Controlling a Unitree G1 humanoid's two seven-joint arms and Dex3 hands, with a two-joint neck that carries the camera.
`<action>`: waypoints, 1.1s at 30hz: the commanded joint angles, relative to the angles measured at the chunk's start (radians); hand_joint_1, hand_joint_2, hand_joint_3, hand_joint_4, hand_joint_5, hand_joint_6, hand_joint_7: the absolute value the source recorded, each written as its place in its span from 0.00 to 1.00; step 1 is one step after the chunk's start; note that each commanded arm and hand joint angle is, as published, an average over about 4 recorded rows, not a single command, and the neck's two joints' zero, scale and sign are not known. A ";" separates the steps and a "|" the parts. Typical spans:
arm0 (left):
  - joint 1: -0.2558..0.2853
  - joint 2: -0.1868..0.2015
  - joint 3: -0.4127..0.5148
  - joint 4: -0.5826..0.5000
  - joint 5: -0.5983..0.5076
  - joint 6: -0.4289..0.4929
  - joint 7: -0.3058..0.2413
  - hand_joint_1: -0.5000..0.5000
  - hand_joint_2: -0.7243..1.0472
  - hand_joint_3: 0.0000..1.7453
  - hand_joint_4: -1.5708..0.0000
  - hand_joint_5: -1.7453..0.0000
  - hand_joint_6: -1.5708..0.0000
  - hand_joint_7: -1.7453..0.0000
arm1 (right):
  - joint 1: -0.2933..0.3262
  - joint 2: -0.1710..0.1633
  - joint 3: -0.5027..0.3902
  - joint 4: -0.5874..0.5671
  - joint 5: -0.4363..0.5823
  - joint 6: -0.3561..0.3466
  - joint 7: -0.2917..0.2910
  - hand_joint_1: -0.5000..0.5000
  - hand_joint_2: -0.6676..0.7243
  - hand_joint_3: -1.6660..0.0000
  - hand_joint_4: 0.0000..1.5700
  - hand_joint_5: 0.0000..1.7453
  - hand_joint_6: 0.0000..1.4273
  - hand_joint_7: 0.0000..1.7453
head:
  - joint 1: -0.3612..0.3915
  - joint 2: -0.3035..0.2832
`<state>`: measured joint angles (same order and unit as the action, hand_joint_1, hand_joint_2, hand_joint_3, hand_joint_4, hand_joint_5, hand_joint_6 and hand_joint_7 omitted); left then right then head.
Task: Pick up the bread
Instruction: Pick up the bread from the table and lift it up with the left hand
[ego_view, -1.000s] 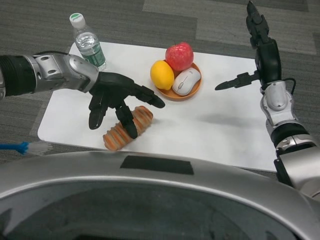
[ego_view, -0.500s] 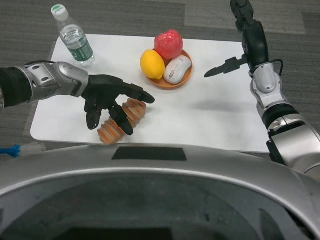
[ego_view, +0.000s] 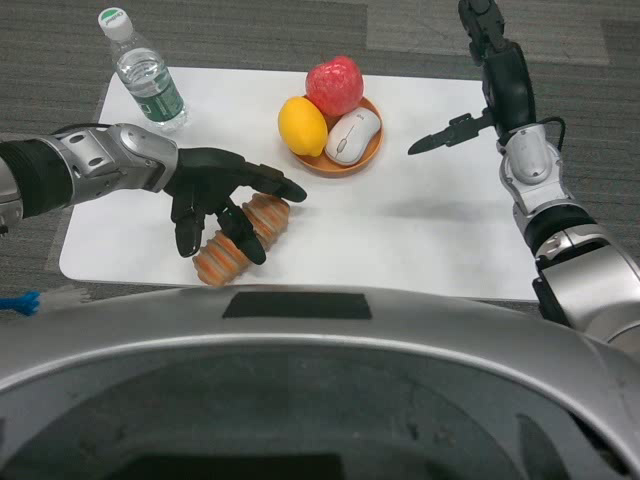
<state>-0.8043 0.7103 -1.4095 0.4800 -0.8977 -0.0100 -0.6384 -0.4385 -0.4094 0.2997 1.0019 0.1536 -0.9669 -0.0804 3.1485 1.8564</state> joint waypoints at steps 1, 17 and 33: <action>0.012 0.003 0.011 0.041 0.013 0.000 0.007 1.00 0.25 0.05 0.45 1.00 1.00 0.83 | -0.005 -0.010 -0.002 0.008 0.016 0.002 -0.004 0.12 0.47 1.00 0.00 0.00 0.00 0.00 | 0.010 0.002; 0.024 0.011 0.089 0.146 0.079 -0.010 0.002 1.00 0.25 0.05 0.53 1.00 1.00 0.84 | -0.005 -0.005 -0.003 0.007 0.021 0.002 -0.004 0.12 0.45 1.00 0.00 0.00 0.00 0.00 | 0.063 0.029; 0.053 -0.014 0.260 0.247 0.242 -0.025 0.002 1.00 0.28 0.05 0.62 1.00 1.00 0.84 | -0.005 -0.005 0.000 0.001 0.032 0.002 -0.006 0.12 0.47 1.00 0.00 0.00 0.00 0.00 | 0.086 0.046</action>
<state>-0.7707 0.6983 -1.1618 0.7084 -0.6829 -0.0397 -0.6435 -0.4385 -0.4093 0.3006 1.0027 0.1734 -0.9669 -0.0804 3.2330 1.9018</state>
